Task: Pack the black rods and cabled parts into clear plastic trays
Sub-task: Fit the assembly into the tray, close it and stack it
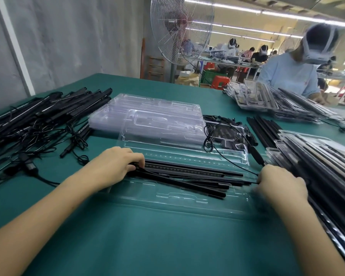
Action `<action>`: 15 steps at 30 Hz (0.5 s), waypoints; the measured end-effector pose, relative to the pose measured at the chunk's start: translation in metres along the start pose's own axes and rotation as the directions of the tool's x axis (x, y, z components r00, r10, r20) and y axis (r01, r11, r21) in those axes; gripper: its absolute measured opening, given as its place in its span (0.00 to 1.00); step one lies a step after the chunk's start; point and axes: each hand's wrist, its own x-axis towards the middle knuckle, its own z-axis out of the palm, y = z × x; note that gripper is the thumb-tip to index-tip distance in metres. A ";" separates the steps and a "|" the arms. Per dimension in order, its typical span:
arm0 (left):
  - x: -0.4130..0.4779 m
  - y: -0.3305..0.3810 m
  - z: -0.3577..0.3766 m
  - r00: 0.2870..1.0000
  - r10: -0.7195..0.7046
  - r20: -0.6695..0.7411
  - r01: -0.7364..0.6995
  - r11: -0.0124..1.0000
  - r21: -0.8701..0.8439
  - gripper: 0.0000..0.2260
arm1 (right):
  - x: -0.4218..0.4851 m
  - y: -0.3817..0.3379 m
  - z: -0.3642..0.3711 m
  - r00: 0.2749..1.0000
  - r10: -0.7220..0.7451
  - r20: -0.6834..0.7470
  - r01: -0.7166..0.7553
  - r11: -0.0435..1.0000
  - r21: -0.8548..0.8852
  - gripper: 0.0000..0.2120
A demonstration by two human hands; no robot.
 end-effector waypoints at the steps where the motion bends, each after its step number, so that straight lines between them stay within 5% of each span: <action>1: 0.000 0.000 0.000 1.000 0.001 0.005 -0.001 1.000 0.005 0.08 | -0.002 0.000 -0.001 1.000 -0.017 -0.001 0.017 1.000 -0.003 0.02; 7: 0.000 -0.001 0.001 1.000 0.004 -0.009 -0.005 1.000 -0.014 0.09 | -0.017 -0.031 -0.006 0.970 -0.169 -0.176 0.184 0.980 0.072 0.12; 15: 0.000 -0.001 0.001 0.998 0.057 -0.028 -0.055 0.996 0.066 0.07 | 0.010 -0.014 0.009 0.952 -0.160 -0.260 0.197 0.973 0.120 0.20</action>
